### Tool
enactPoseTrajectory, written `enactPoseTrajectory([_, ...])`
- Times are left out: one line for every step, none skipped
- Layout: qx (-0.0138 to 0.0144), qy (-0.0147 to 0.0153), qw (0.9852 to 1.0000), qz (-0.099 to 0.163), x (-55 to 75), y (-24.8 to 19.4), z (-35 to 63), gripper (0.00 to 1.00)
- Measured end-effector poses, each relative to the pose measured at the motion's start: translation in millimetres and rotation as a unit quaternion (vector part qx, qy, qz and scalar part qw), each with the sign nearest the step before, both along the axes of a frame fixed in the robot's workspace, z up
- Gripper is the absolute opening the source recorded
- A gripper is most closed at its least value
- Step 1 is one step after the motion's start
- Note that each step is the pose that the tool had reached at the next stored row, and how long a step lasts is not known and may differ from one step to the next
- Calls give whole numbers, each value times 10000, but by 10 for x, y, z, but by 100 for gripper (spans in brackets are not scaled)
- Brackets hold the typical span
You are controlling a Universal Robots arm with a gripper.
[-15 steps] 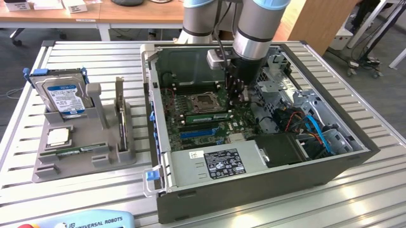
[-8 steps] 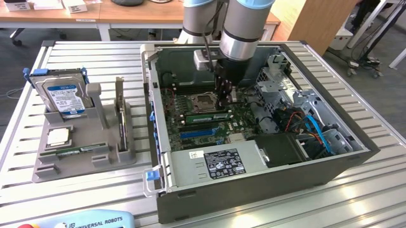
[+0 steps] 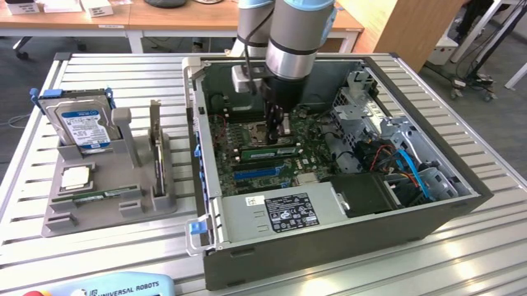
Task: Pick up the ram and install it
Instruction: 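Press down the ram until it locks into place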
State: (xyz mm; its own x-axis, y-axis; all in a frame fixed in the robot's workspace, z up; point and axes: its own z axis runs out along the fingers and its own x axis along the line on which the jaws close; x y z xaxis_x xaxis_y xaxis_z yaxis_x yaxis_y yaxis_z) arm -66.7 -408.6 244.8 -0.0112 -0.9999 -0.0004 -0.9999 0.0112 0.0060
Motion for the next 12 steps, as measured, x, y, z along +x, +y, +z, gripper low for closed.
enactPoseTrajectory([0,-1,10000,-1,-36,0,-1,10])
enactPoseTrajectory([0,-1,10000,-2,-70,0,0,10])
enactPoseTrajectory([0,-1,10000,-3,-102,0,-1,10])
enactPoseTrajectory([0,-1,10000,-4,-133,0,-1,10])
enactPoseTrajectory([0,-2,10000,-5,-157,0,-1,10])
enactPoseTrajectory([0,-1,10000,-5,-169,0,-1,10])
enactPoseTrajectory([0,-2,10000,-5,-170,0,-1,10])
enactPoseTrajectory([0,-2,10000,-5,-170,0,-1,10])
enactPoseTrajectory([0,-2,10000,-5,-170,0,-1,10])
enactPoseTrajectory([0,-2,10000,-5,-170,0,-1,10])
enactPoseTrajectory([0,-2,10000,-4,-170,0,-3,10])
enactPoseTrajectory([0,-2,10000,-4,-171,-1,-9,10])
